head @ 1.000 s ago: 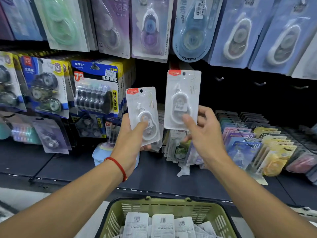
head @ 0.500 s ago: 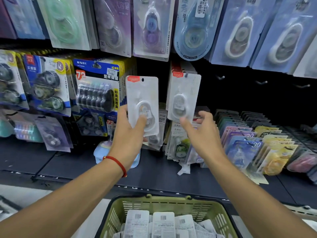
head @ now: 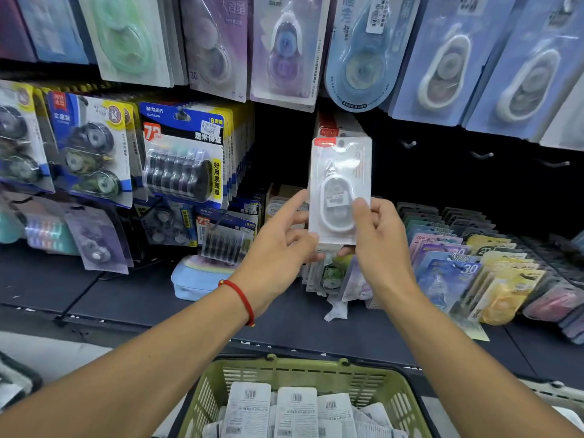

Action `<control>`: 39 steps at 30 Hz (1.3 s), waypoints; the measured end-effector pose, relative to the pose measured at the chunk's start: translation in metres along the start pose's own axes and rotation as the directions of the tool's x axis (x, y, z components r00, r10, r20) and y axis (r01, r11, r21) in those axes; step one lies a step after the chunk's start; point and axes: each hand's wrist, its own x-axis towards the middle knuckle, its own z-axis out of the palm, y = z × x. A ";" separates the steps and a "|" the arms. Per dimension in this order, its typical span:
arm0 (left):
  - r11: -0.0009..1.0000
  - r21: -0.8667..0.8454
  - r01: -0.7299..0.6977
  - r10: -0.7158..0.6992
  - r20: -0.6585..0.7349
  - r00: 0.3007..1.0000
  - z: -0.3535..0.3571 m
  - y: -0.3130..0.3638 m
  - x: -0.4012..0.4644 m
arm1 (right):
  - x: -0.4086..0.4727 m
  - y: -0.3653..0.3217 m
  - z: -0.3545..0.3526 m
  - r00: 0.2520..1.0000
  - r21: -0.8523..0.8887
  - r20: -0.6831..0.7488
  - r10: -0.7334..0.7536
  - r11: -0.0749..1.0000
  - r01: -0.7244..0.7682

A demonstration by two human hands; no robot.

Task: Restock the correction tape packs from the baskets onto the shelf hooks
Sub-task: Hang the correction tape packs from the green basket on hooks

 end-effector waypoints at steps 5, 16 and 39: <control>1.000 0.027 0.004 -0.004 -0.002 1.000 0.010 0.004 0.002 | 0.013 -0.006 -0.003 0.999 0.023 -0.039 -0.008 1.000 0.009; 0.933 0.358 -0.025 0.035 -0.021 0.999 -0.013 0.011 0.006 | 0.029 0.015 -0.005 0.999 -0.417 0.019 -0.043 0.908 0.047; 0.177 0.984 -0.032 0.216 -0.007 0.976 -0.083 -0.006 -0.019 | 0.030 0.034 0.021 0.841 -0.763 0.416 -0.347 0.369 0.530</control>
